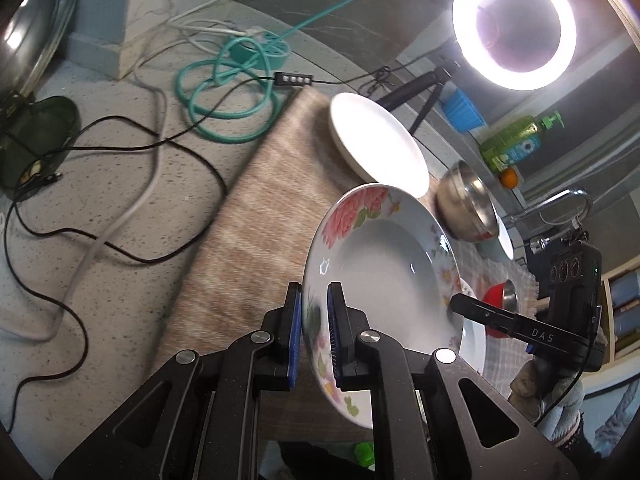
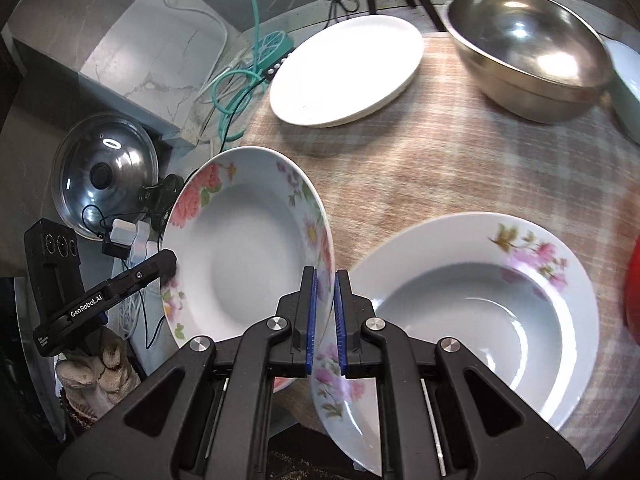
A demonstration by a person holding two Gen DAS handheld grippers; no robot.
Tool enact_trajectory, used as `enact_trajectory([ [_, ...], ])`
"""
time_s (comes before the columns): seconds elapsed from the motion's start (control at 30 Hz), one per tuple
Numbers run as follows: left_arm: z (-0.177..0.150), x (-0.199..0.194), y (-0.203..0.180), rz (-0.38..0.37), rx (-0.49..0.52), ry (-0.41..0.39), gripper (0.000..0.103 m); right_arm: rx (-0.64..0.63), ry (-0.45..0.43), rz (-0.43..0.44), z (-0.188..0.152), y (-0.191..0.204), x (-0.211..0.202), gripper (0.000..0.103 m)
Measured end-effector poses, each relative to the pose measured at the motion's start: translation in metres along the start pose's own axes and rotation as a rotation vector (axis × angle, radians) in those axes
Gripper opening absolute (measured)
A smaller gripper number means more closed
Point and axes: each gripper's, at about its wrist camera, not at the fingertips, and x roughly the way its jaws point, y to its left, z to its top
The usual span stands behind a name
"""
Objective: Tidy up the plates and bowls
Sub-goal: 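Lift the rose-pattern plate and carry it over the pink-flower plate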
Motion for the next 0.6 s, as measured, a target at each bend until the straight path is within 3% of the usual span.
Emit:
enact_trajectory([
  [0.6, -0.018, 0.049, -0.075, -0.088, 0.145, 0.131, 0.011, 0.169, -0.058, -0.077, -0.038, -0.078, -0.057, 0.009],
])
